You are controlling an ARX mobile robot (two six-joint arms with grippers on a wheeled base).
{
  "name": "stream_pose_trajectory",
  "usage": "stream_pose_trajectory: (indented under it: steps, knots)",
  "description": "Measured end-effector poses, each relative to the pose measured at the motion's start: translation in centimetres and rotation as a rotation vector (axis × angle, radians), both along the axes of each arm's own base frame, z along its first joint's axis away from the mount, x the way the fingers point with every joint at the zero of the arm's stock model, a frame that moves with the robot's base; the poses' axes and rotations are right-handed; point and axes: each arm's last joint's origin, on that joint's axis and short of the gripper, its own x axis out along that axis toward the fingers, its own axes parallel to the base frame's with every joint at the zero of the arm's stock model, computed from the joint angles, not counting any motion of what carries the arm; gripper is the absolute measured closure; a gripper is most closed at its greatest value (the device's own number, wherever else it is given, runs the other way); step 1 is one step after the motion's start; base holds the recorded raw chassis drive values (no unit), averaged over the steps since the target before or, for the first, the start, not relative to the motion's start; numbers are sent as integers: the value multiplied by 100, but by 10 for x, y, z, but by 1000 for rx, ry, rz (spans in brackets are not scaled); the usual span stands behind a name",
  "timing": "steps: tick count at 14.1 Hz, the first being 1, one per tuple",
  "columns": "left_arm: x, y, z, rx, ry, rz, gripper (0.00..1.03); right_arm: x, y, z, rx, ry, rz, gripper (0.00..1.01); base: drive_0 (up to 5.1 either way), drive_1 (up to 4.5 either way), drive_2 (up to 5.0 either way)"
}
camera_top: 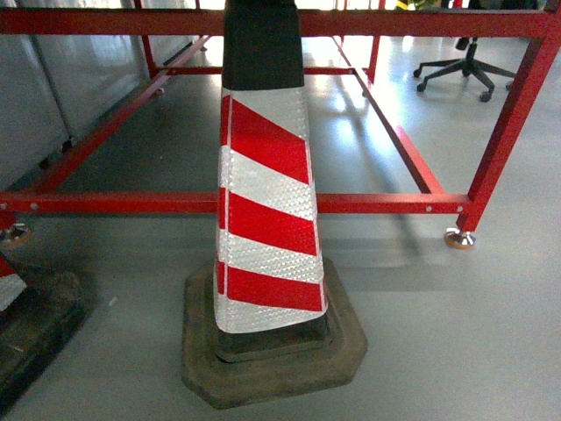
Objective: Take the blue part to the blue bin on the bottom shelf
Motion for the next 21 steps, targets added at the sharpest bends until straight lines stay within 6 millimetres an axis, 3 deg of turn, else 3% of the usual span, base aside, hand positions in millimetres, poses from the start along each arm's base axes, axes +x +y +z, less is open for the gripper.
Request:
stream_pose_trajectory:
  steps: [21]
  knots:
    - [0, 0, 0, 1, 0, -2, 5, 0, 0, 0, 0, 1, -3, 3, 0, 0, 0]
